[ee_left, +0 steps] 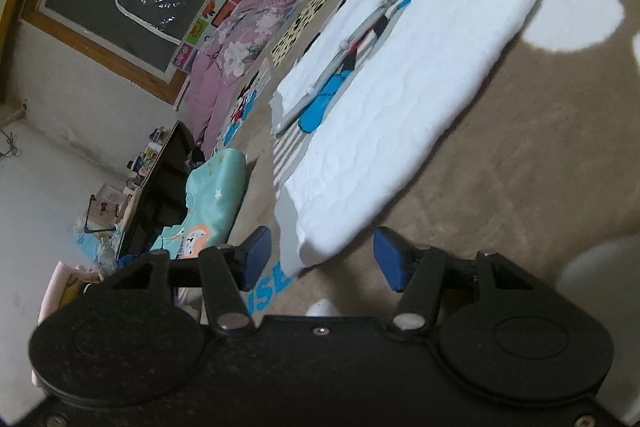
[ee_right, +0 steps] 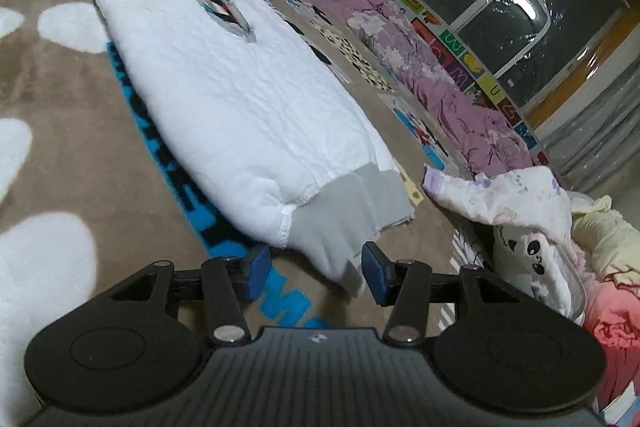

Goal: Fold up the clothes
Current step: 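Grasp the folded garment edge with both grippers and pull it straight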

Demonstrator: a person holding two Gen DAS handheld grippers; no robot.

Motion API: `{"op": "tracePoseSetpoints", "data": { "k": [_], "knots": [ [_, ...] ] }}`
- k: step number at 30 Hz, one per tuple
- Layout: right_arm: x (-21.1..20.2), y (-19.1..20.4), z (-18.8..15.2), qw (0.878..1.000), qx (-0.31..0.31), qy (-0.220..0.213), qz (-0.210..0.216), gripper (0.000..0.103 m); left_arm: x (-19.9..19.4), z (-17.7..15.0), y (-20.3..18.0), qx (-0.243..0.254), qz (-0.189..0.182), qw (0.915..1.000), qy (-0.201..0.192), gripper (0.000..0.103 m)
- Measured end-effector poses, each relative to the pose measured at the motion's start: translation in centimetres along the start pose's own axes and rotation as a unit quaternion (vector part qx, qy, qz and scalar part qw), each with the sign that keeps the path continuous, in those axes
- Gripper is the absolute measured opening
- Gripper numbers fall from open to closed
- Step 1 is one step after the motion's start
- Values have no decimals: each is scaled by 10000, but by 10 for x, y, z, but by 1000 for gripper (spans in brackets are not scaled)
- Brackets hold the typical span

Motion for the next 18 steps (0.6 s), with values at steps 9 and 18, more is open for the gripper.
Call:
{"op": "tracePoseSetpoints", "data": {
  "k": [9,18],
  "knots": [
    [3,-6,6,9993,291,-122,192,9,12,-2,7,-314,54,9995,39,8],
    [-5,-36,19,9910,1235,-468,209,8,14,10,47,-1391,221,9896,-277,6]
  ]
}}
Point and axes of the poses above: each gripper's, at about its wrist camera, not at the fingertips, and x roughly the way its jaws point, y to its left, z to its top, the point moved 6 cm from there along x, roughly the way its jaws point, and after that the axes turned 15 degrees about x, right-handed, at the moved point
